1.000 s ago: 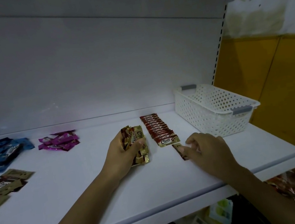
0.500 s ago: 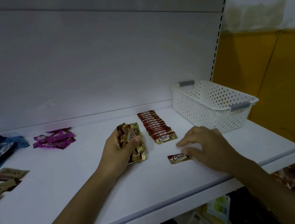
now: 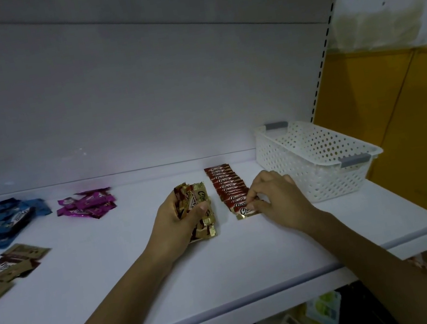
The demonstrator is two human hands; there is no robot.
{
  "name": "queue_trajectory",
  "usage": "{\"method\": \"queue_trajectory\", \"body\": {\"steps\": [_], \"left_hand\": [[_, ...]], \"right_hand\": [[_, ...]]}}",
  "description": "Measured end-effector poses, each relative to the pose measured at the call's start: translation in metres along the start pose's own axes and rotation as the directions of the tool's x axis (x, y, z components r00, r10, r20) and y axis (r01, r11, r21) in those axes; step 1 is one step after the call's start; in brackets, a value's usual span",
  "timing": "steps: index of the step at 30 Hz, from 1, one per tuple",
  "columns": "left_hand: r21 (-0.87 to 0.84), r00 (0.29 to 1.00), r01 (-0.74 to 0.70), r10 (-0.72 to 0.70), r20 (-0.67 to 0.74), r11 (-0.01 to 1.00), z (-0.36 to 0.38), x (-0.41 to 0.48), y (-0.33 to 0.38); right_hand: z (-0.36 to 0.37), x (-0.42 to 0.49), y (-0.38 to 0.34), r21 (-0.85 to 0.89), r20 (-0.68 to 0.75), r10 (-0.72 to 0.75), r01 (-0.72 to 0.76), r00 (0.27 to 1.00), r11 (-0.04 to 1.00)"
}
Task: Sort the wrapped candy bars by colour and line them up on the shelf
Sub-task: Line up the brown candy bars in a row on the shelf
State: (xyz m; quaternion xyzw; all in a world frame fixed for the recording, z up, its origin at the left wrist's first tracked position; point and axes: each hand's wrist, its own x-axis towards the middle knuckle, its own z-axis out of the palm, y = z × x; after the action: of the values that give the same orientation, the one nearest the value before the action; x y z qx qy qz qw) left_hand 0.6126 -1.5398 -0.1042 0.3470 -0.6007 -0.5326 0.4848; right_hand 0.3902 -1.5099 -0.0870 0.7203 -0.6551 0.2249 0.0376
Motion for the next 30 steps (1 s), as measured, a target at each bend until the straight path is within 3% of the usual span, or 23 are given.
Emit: {"method": "queue_trajectory", "body": {"steps": [11, 13, 15, 17, 19, 23, 28, 30], "left_hand": [[-0.032, 1.0, 0.022, -0.022, 0.003, 0.999, 0.001, 0.002, 0.0], [-0.044, 1.0, 0.018, -0.017, 0.011, 0.999, 0.002, 0.001, 0.0], [-0.057, 1.0, 0.013, -0.012, 0.011, 0.998, 0.001, 0.001, 0.001], [-0.077, 1.0, 0.008, -0.007, 0.006, 0.997, 0.0, 0.001, 0.002], [-0.116, 1.0, 0.01, -0.01, 0.001, 0.993, -0.002, 0.002, 0.003], [-0.184, 0.999, 0.014, -0.007, 0.041, 0.983, -0.005, 0.001, 0.004], [-0.11, 0.997, 0.006, 0.003, 0.077, 0.994, -0.001, 0.0, 0.004], [-0.093, 0.998, 0.008, -0.002, 0.07, 0.996, -0.001, 0.0, 0.003]], "right_hand": [[0.006, 0.005, 0.003, -0.027, -0.031, -0.058, 0.057, 0.998, 0.998], [0.006, 0.004, -0.006, 0.105, -0.095, -0.039, 0.049, 0.995, 0.993], [0.003, 0.001, -0.026, 0.465, -0.075, 0.023, 0.014, 0.997, 0.885], [0.003, -0.001, -0.047, 0.718, 0.065, 0.024, -0.064, 0.998, 0.693], [0.007, -0.002, -0.06, 0.765, 0.157, 0.022, -0.136, 0.987, 0.63], [0.007, 0.004, -0.069, 0.856, 0.155, 0.113, -0.19, 0.982, 0.481], [0.003, 0.003, -0.062, 0.893, 0.142, 0.196, -0.211, 0.97, 0.398], [-0.004, -0.001, -0.053, 0.879, 0.062, 0.221, -0.158, 0.973, 0.45]]}}
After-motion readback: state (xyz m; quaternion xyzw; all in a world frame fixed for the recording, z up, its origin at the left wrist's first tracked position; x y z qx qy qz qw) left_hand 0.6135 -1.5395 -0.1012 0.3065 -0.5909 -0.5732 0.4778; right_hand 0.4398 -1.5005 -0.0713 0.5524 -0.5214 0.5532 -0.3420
